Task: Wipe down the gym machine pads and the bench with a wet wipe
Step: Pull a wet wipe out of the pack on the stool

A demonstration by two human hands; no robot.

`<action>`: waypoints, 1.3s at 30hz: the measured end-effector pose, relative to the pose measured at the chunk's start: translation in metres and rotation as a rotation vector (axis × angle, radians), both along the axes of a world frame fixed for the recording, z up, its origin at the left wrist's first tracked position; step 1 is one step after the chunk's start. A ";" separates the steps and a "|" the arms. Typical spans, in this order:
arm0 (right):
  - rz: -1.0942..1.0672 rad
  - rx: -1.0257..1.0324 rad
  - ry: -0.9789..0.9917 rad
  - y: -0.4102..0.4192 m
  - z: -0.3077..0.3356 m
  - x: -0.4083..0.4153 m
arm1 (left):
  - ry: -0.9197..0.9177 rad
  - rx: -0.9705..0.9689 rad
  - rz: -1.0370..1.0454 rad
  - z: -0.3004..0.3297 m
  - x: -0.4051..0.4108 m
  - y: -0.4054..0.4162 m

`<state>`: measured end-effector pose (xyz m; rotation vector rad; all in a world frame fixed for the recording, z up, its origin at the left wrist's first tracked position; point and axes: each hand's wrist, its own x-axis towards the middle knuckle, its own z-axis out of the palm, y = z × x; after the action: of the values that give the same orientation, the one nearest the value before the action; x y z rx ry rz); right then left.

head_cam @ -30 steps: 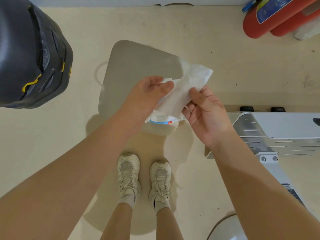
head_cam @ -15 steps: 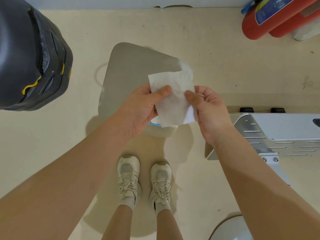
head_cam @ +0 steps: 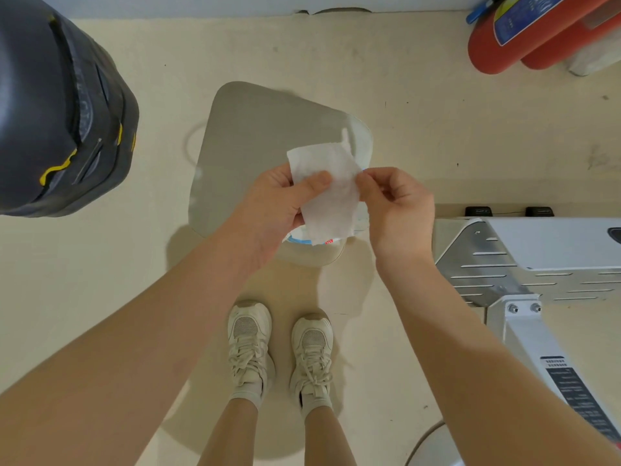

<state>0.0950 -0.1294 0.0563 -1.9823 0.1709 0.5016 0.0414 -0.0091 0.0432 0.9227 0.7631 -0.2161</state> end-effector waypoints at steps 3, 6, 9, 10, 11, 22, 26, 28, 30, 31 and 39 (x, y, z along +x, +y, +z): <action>-0.164 0.043 0.082 -0.008 -0.003 0.009 | 0.048 0.017 0.039 -0.007 -0.006 0.003; -0.352 0.163 0.274 -0.016 -0.006 0.017 | 0.103 0.049 0.070 -0.015 -0.012 0.004; -0.410 0.187 0.380 -0.021 -0.009 0.019 | 0.140 0.106 0.043 -0.020 -0.014 0.001; -0.403 0.202 0.402 -0.022 -0.009 0.019 | 0.152 0.139 0.037 -0.021 -0.014 -0.001; -0.375 0.224 0.425 -0.022 -0.008 0.018 | 0.161 0.174 0.029 -0.021 -0.014 -0.003; 0.225 0.148 0.329 -0.026 -0.002 0.003 | 0.144 0.008 0.164 -0.014 -0.013 -0.011; 0.237 0.002 0.120 -0.022 -0.003 0.001 | -0.062 -0.216 0.117 -0.010 -0.017 -0.007; 0.227 -0.006 0.078 -0.018 -0.002 0.000 | -0.099 -0.328 0.079 -0.008 -0.018 -0.003; 0.211 -0.046 -0.013 -0.016 -0.003 -0.001 | -0.067 -0.325 0.013 -0.007 -0.017 0.000; 0.201 -0.072 -0.069 -0.015 -0.004 -0.002 | -0.039 -0.264 -0.030 -0.008 -0.016 -0.001; 0.296 -0.155 -0.162 -0.023 -0.008 -0.004 | -0.256 0.478 -0.493 -0.008 -0.009 -0.003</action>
<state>0.0912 -0.1519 0.0481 -2.2027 -0.1935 0.5252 0.0323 -0.0119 0.0355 1.5579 0.3390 -0.3469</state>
